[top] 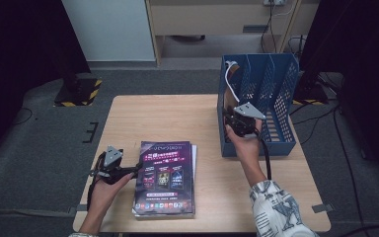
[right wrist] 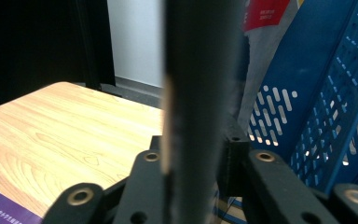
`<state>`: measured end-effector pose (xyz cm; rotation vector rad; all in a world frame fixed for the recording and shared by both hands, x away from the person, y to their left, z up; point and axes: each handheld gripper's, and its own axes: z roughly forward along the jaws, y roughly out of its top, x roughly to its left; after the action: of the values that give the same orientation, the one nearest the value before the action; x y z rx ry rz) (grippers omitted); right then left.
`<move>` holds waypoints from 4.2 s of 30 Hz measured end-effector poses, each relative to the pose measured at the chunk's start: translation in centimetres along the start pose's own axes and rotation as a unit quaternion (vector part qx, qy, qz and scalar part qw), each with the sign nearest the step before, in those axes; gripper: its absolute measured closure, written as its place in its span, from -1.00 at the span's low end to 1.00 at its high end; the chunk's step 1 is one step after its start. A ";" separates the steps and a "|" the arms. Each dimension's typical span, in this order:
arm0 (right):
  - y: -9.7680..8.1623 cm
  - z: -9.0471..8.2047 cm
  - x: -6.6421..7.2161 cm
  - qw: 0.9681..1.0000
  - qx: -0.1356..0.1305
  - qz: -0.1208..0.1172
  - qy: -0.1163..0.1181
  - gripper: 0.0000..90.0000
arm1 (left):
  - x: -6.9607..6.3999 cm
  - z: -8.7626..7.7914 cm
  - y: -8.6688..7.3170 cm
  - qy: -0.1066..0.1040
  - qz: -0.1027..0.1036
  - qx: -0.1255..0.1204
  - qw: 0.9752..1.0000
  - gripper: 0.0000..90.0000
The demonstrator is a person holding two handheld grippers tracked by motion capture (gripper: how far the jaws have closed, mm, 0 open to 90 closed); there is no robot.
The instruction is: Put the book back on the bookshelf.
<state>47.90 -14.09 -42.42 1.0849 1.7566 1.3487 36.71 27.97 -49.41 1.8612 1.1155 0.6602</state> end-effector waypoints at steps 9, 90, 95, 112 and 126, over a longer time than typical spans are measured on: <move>-0.2 -0.3 0.4 1.000 0.000 0.006 0.004 0.21 | 0.0 -0.1 0.0 0.000 0.000 -0.001 1.000 -0.86; 0.2 0.0 1.0 0.999 0.007 -0.033 -0.021 -0.18 | -0.1 0.0 0.1 -0.005 -0.001 -0.002 1.000 -0.85; 0.1 -0.2 1.1 0.999 0.006 -0.030 -0.017 -0.24 | -0.1 0.1 0.1 -0.005 -0.001 -0.002 1.000 -0.85; -0.3 -1.4 1.6 1.000 0.017 -0.021 0.005 -0.58 | -0.1 0.1 0.1 -0.005 0.001 0.000 1.000 -0.85; -1.0 -4.2 2.0 0.999 0.013 -0.004 0.051 -0.62 | -0.2 0.1 0.0 -0.005 0.002 0.001 1.000 -0.85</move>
<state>43.18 -14.14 -42.40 1.0381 1.8535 1.4022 36.72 27.77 -49.42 1.8674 1.1074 0.6525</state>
